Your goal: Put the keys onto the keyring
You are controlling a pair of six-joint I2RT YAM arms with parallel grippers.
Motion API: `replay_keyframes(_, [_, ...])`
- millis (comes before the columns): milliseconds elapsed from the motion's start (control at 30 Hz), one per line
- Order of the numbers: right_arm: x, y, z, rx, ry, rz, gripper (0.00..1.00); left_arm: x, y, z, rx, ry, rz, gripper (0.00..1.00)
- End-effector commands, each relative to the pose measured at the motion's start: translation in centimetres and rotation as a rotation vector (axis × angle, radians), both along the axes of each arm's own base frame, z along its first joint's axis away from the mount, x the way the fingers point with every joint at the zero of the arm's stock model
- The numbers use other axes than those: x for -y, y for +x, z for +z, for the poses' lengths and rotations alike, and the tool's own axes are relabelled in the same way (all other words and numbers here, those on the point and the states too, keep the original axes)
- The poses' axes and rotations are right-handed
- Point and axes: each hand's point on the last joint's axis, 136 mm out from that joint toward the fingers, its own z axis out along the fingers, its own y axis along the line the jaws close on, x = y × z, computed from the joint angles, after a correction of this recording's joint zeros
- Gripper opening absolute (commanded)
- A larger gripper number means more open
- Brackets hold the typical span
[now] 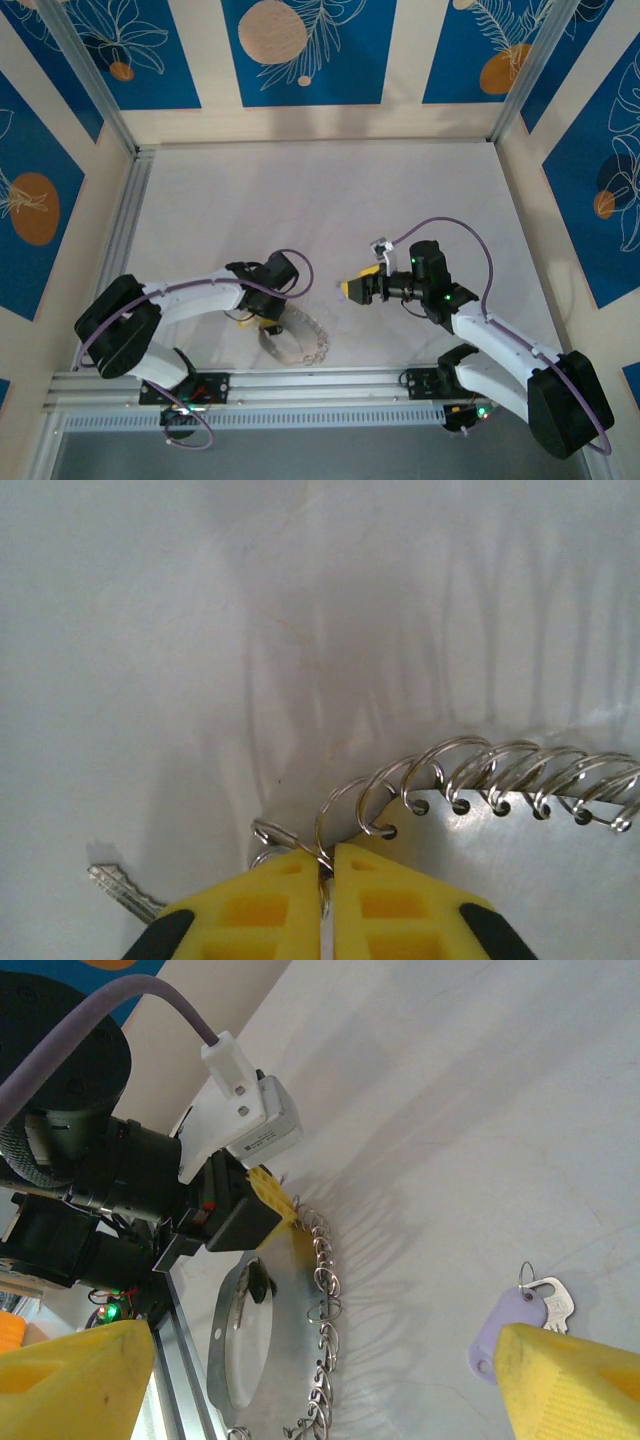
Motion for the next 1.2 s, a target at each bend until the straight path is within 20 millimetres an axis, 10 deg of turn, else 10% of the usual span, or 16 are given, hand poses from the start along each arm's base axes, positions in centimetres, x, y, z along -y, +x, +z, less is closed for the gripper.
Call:
replay_keyframes(0, [0.2,-0.4,0.0,0.0,0.007,0.004,0.88,-0.8,-0.5,0.1,-0.003,0.043,-0.011,0.04])
replay_keyframes(400, [0.3,-0.5,0.3,0.01,0.015,0.001,0.88,-1.2,-0.3,3.4,0.058,0.022,-0.034,0.0])
replay_keyframes(1167, [-4.1,-4.4,8.2,0.271,0.123,0.272,0.77,6.1,-4.3,19.9,0.435,-0.629,-0.631,0.0])
